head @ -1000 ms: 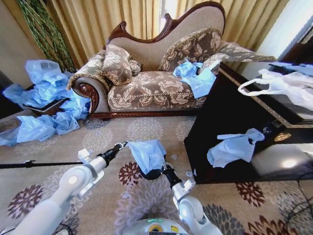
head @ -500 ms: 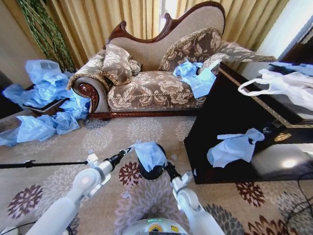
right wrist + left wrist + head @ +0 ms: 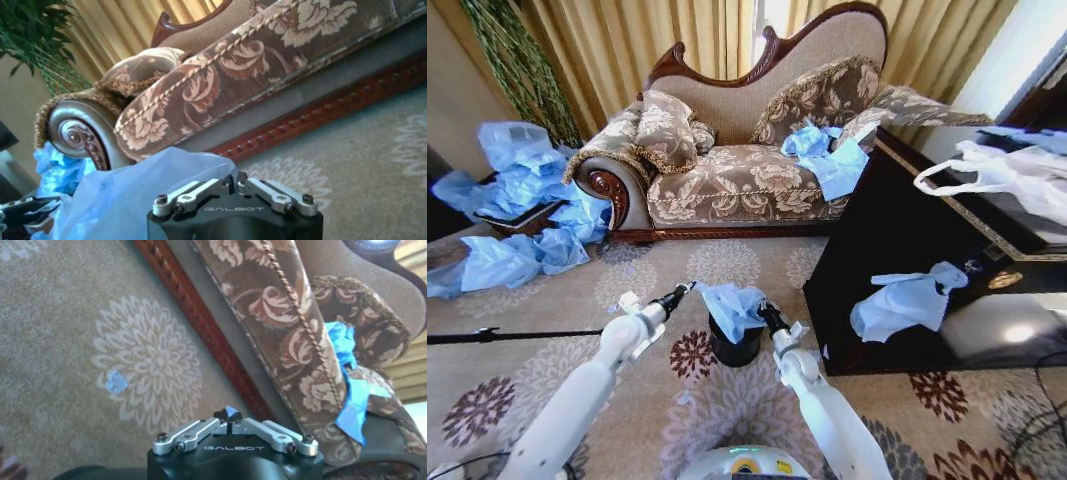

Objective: Place a garbage bag over the trash bin.

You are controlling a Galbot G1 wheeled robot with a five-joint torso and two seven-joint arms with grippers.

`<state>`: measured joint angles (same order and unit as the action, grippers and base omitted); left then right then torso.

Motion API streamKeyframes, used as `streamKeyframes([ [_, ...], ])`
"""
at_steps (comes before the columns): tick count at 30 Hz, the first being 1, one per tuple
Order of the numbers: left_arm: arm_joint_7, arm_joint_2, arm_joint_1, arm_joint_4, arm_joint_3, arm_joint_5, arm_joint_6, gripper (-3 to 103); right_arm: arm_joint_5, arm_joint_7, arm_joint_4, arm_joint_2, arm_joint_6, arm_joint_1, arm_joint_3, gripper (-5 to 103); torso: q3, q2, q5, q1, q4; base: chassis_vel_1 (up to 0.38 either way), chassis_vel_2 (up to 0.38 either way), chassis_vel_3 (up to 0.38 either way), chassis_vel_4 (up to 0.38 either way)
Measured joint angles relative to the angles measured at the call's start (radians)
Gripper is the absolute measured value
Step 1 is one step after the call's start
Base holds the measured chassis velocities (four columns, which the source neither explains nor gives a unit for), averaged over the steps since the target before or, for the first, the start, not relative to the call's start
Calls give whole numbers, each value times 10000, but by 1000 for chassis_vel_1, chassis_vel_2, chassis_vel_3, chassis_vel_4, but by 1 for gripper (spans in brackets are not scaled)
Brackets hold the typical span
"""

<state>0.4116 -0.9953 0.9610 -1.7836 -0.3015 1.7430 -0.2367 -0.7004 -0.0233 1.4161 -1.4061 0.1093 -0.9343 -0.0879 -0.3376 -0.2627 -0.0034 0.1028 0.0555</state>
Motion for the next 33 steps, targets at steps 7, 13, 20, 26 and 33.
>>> streamKeyframes([
  [7, -34, -647, -285, 1180, 164, -597, 18, 0, 108, -6, -1049, -215, 78, 1011, 23, 0, 0, 1, -2, 0, -3, 0, 0, 0, 0],
  [13, -33, -628, 204, 1172, 199, -915, 41, 0, 489, 12, -1612, -184, -92, 1793, 427, 0, 0, 2, -2, 0, -2, 0, 0, 0, 0],
  [20, -51, 152, 1231, 91, 312, -772, -34, 0, 853, -59, -2035, -218, -519, 2441, 844, 0, 2, 2, -6, -2, 8, 0, 0, 0, 0],
  [26, -196, 304, 2363, -446, 208, -1205, -52, 0, 1149, -156, -2592, -650, -530, 2891, 1185, 0, 2, 2, -1, -2, -6, 0, 0, 0, 0],
  [33, -645, 349, 3562, -1175, 227, -2585, -41, 0, 1805, -323, -2761, -1070, -517, 2998, 1822, 0, 2, 2, -3, -3, 4, 0, 0, 0, 0],
])
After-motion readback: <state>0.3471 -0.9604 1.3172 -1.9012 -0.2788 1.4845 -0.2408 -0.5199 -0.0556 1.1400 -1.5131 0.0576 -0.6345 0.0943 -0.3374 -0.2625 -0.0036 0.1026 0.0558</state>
